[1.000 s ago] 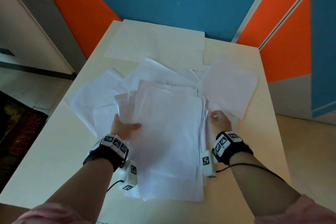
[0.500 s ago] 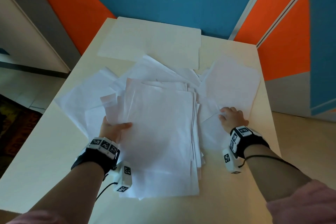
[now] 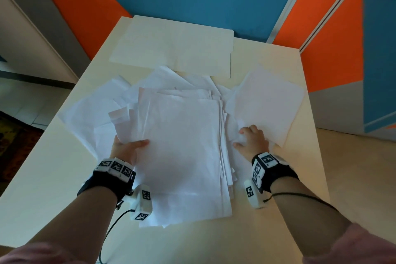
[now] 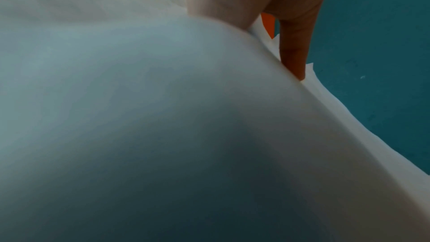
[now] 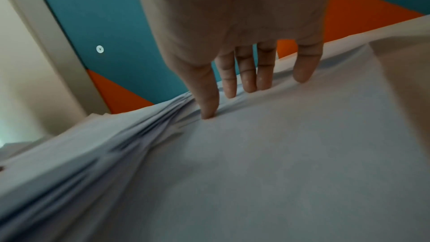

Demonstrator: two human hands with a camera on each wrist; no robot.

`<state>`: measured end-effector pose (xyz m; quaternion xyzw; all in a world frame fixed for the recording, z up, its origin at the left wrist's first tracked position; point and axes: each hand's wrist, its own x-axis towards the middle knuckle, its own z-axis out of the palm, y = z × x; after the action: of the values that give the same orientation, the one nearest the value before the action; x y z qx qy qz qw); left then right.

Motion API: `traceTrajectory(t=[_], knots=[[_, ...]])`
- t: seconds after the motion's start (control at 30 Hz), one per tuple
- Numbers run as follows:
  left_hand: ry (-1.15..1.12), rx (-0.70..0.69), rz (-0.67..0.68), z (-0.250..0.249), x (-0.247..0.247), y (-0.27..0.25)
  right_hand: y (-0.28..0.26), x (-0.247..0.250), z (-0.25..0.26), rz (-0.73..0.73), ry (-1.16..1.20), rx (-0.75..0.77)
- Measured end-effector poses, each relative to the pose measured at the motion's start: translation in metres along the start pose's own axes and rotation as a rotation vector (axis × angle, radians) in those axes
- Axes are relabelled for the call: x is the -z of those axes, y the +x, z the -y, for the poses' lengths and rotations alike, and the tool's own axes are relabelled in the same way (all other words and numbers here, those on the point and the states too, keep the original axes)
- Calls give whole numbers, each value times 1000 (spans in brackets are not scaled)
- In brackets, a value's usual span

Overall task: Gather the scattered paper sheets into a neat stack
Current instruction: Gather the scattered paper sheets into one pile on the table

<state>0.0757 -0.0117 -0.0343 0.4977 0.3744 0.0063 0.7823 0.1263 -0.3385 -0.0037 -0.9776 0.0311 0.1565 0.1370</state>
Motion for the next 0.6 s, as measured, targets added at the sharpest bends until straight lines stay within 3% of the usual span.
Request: traceTrajectory(t=[0.13,0.23,0.27,0.33,0.37,0.43,0.5,0.6], knots=[[12,4,-11,1,0,2,-20,-10,-6,48,-17,90],[28,5,-29,0,0,1,-17,-1,-14,34,147,143],[41,2,-33,0,0,1,-13,4,-19,-53,214,74],[47,4,-39,-1,-1,-1,-4,16,-31,-263,281,-251],[52,7,-35,0,-1,-1,-1,20,-37,-299,312,-449],[58,2,-30,-1,-2,-1,3,25,-41,-231,352,-737],[59,-4,-36,-1,-3,-2,11,28,-41,-187,422,-808],[86,-23,-25,-3,-4,-4,26,30,-41,-98,658,-720]])
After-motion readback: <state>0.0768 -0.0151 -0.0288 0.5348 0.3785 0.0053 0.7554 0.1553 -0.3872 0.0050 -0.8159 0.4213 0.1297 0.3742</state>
